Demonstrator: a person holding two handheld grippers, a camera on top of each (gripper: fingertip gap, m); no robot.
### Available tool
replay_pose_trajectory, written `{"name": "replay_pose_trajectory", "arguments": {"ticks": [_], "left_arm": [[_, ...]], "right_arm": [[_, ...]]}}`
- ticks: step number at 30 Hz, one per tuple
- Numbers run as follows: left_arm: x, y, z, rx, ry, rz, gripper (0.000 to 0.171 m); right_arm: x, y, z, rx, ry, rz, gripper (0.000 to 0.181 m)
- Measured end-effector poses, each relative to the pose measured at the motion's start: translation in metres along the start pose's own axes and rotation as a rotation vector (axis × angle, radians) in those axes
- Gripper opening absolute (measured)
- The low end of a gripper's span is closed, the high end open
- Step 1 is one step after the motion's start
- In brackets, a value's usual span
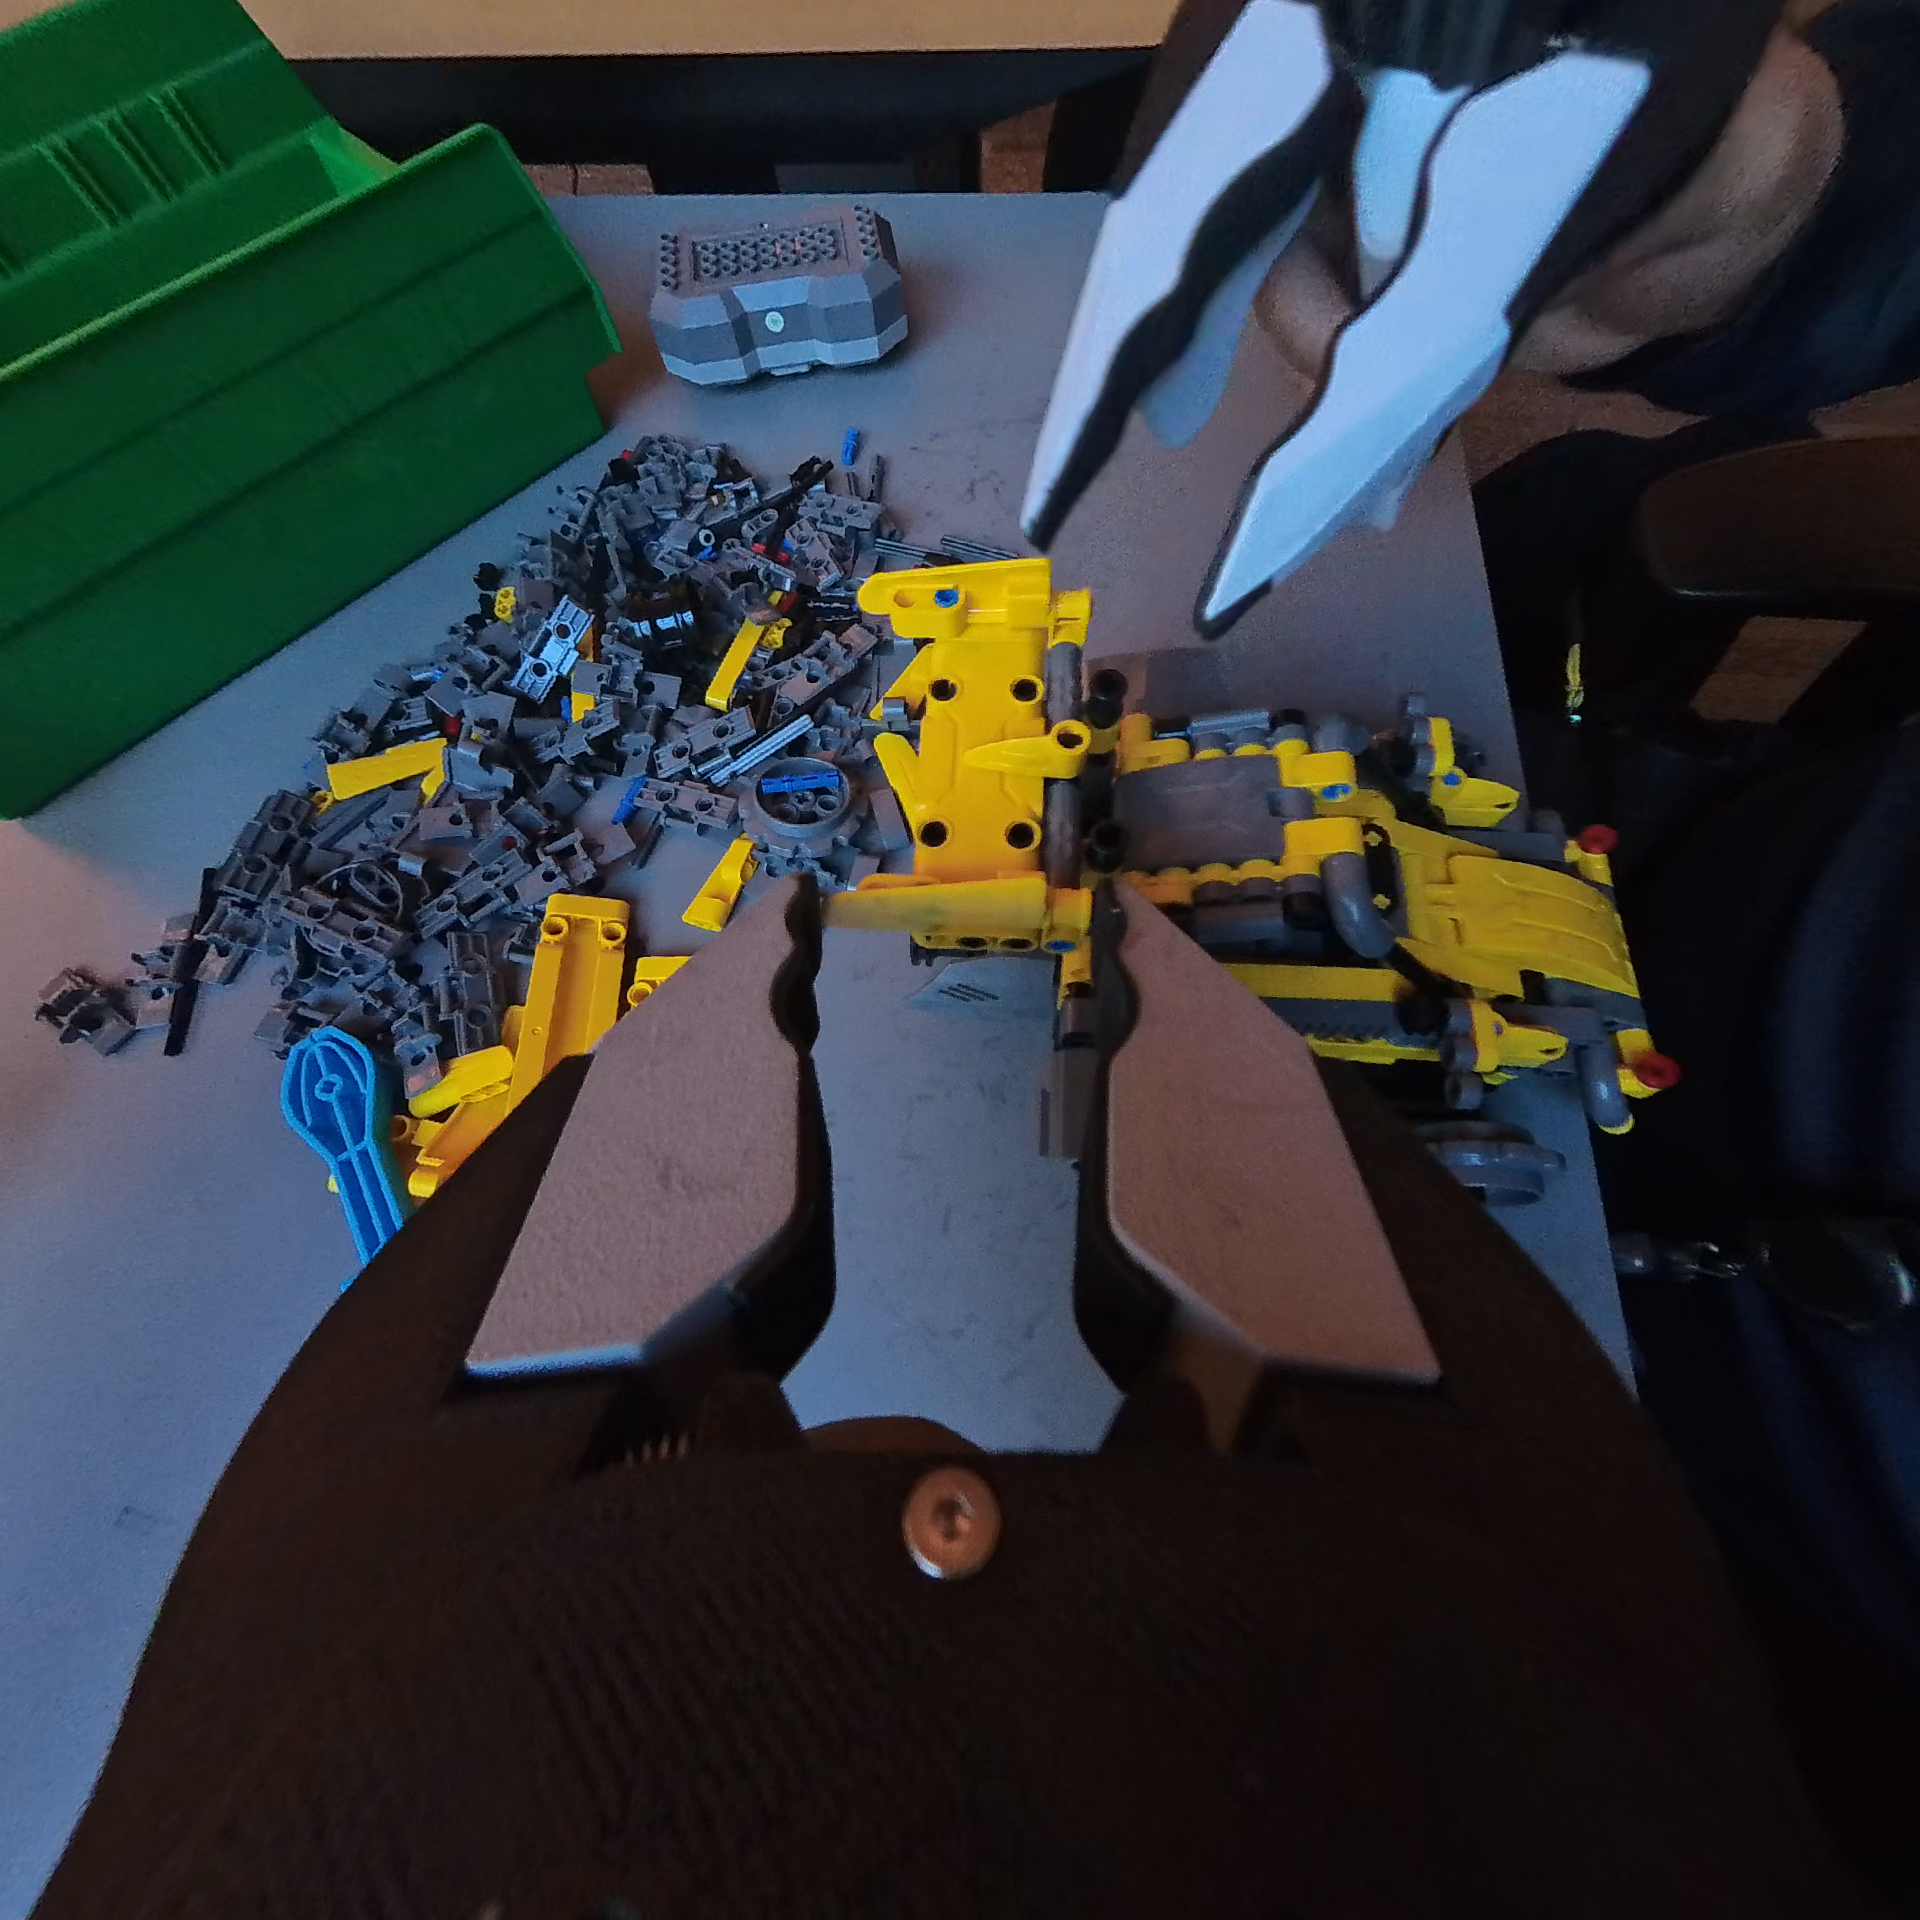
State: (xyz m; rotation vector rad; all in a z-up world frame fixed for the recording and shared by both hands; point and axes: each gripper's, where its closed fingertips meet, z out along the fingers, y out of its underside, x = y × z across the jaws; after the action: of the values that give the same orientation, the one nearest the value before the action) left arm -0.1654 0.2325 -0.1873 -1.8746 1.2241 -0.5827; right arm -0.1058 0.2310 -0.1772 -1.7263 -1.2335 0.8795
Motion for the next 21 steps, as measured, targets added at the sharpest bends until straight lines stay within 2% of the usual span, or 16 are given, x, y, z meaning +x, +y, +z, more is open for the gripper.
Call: {"name": "replay_pose_trajectory", "arguments": {"ticks": [4,6,7,10,12,15,18,21], "left_arm": [[0.000,0.001,-0.001,0.005,-0.002,0.033,0.049],[0.000,0.001,-0.001,0.009,0.001,0.054,0.049],[0.000,0.002,-0.001,0.006,0.005,0.068,0.049],[0.000,0.003,0.000,-0.007,0.037,0.065,0.049],[0.000,0.001,0.002,0.000,0.058,0.050,0.049],[0.000,0.000,0.003,0.007,0.073,0.048,0.049],[0.000,-0.001,0.002,0.010,0.067,0.071,0.049],[0.003,0.000,0.002,0.009,0.063,0.114,0.049]], "right_arm": [[0.004,0.003,0.001,-0.032,-0.187,0.331,0.056],[-0.004,-0.001,0.003,-0.023,-0.313,0.418,0.061],[-0.003,-0.002,0.005,-0.028,-0.328,0.414,0.063],[0.018,-0.001,0.011,-0.089,-0.243,0.193,0.074],[0.013,-0.007,0.012,-0.103,-0.304,0.025,0.072],[0.000,-0.005,0.023,-0.141,-0.383,-0.118,0.083],[-0.003,0.000,0.041,-0.152,-0.355,-0.219,0.076],[-0.006,-0.003,0.042,-0.116,-0.403,-0.218,0.063]]}}
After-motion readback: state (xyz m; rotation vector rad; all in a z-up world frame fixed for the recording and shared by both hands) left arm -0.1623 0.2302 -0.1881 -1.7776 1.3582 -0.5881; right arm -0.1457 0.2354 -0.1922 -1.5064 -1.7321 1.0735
